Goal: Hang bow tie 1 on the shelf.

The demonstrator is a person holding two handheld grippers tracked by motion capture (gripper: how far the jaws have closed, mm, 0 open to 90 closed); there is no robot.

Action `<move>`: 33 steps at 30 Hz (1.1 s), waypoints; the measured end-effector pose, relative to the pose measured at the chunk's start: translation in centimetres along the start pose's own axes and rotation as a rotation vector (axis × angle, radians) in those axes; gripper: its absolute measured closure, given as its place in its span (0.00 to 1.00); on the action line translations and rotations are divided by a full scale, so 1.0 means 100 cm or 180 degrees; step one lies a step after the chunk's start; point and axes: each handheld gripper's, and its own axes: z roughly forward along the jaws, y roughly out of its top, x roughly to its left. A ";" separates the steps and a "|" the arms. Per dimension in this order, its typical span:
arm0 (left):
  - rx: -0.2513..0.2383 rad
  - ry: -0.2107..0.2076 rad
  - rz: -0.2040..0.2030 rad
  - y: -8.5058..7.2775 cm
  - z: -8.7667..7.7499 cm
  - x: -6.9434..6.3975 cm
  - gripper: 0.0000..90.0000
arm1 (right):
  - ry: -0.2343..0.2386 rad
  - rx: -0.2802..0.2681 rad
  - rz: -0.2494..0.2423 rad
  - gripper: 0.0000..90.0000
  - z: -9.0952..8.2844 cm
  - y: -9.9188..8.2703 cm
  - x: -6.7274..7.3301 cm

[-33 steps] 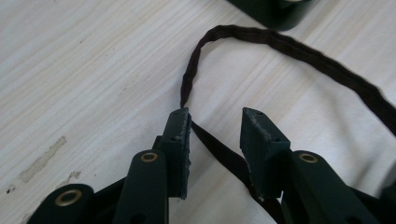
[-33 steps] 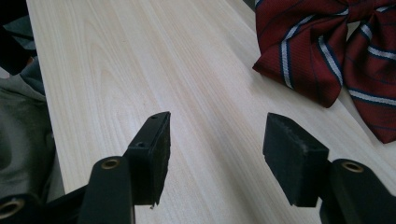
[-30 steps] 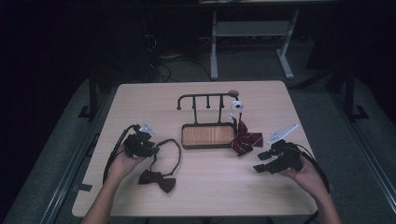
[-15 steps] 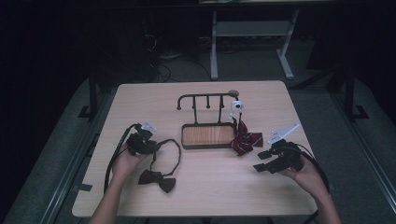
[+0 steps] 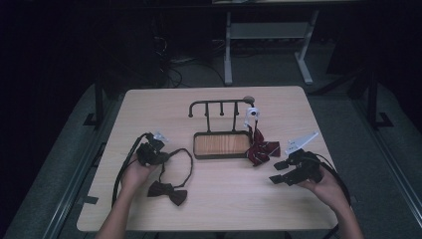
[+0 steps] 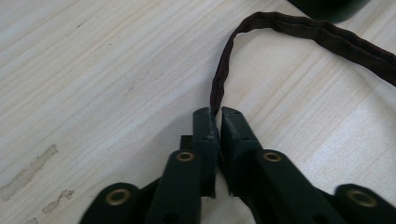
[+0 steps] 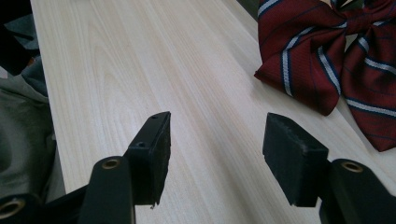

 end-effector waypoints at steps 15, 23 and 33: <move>0.0077 -0.0121 0.0225 0.001 -0.016 -0.008 1.00 | 0.0030 0.0023 -0.0015 0.45 0.001 -0.003 -0.003; -0.0135 -0.0429 0.0151 -0.001 -0.029 -0.010 1.00 | 0.0044 0.0024 0.0009 0.45 0.001 -0.004 -0.003; -0.0200 -0.0527 0.0179 -0.001 -0.042 -0.010 1.00 | 0.0054 0.0036 -0.0009 0.45 0.003 -0.005 -0.005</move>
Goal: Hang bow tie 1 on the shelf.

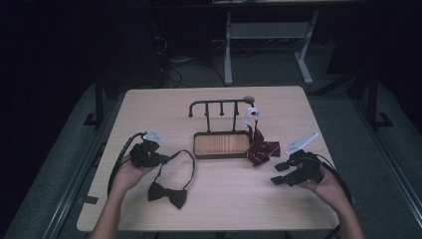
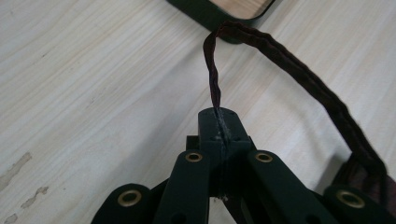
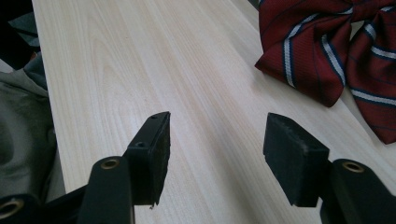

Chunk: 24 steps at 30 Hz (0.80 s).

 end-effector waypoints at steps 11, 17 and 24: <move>0.0116 -0.0022 0.0161 0.011 -0.011 -0.008 1.00 | -0.0012 -0.0005 0.0035 0.46 -0.003 -0.001 -0.002; 0.0098 -0.0055 0.0235 0.016 -0.022 -0.011 1.00 | -0.0037 -0.0025 0.0054 0.46 -0.006 -0.003 -0.004; 0.0122 -0.0026 0.0321 0.022 -0.032 -0.013 1.00 | -0.0042 -0.0033 0.0056 0.46 -0.007 -0.003 -0.005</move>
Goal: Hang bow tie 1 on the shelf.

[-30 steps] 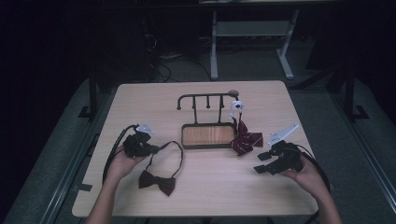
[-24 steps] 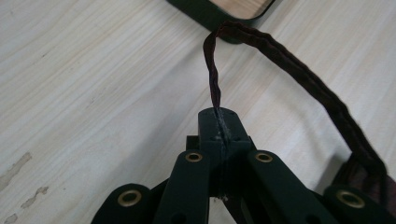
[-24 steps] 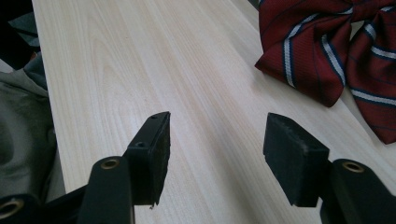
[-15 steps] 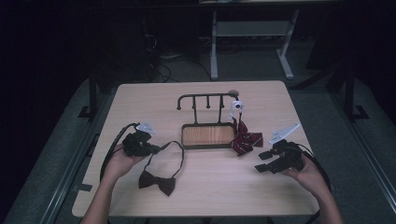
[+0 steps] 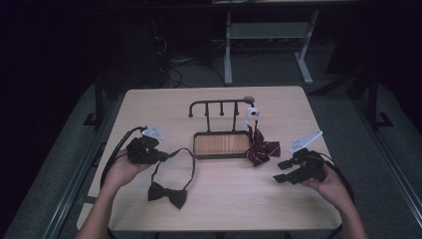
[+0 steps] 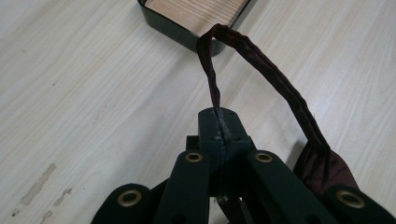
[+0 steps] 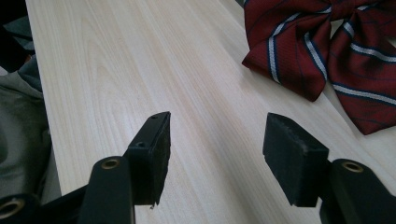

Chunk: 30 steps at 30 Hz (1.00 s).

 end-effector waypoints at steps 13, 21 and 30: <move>0.0034 -0.0022 0.0127 0.010 -0.017 -0.003 1.00 | 0.0000 -0.0014 0.0024 0.46 -0.001 -0.002 -0.001; 0.0049 -0.0071 0.0253 0.019 -0.025 -0.008 1.00 | -0.0060 -0.0035 0.0029 0.46 -0.006 -0.003 0.001; 0.0043 -0.0068 0.0330 0.027 -0.039 -0.013 1.00 | -0.0045 -0.0017 0.0040 0.46 -0.004 -0.001 0.001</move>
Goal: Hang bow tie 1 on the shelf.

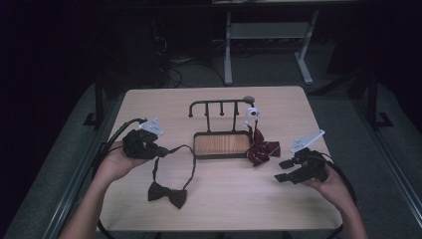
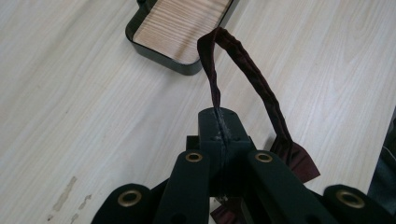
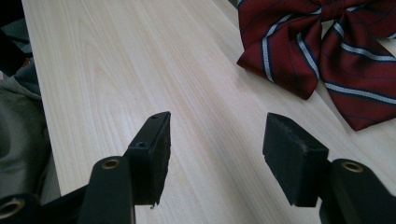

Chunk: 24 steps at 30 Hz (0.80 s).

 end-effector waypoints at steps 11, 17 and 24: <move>-0.0014 0.0017 0.0093 0.010 -0.017 -0.002 1.00 | -0.0013 0.0023 -0.0028 0.46 0.001 0.000 0.001; -0.0004 -0.0025 0.0113 0.016 -0.019 -0.002 1.00 | -0.0004 0.0013 -0.0038 0.46 0.001 0.001 0.001; -0.0019 -0.0044 0.0140 0.022 -0.024 -0.003 1.00 | -0.0002 0.0018 -0.0055 0.46 0.001 0.000 0.001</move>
